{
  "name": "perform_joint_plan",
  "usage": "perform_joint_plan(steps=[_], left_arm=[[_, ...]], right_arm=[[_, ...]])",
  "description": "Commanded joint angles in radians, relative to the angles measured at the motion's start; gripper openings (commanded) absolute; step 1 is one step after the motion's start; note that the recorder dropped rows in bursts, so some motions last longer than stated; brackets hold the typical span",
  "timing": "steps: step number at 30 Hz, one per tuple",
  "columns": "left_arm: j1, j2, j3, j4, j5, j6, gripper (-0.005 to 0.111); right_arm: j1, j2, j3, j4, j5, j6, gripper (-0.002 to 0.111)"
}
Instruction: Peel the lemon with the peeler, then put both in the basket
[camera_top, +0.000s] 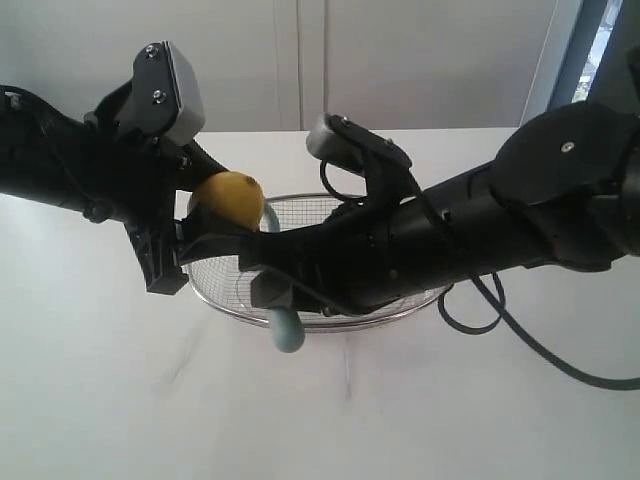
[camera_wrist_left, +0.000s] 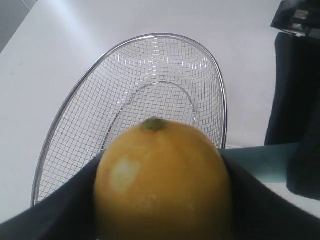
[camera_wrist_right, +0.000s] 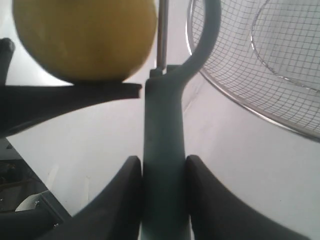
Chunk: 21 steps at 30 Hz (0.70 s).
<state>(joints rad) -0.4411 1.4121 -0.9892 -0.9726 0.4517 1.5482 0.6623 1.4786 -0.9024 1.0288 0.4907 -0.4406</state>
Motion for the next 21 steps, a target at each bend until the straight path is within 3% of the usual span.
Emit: perform_joint_plan(steps=[1,21], left_arm=[[-0.002,-0.005,0.001,-0.035,0.014,-0.008,0.000],[-0.002,-0.005,0.001,-0.035,0.012,-0.008,0.000]], right_arm=[[0.005,-0.013,0.002,0.037,0.001,-0.060,0.000],[0.005,-0.071,0.002,0.005,-0.070,-0.060,0.000]])
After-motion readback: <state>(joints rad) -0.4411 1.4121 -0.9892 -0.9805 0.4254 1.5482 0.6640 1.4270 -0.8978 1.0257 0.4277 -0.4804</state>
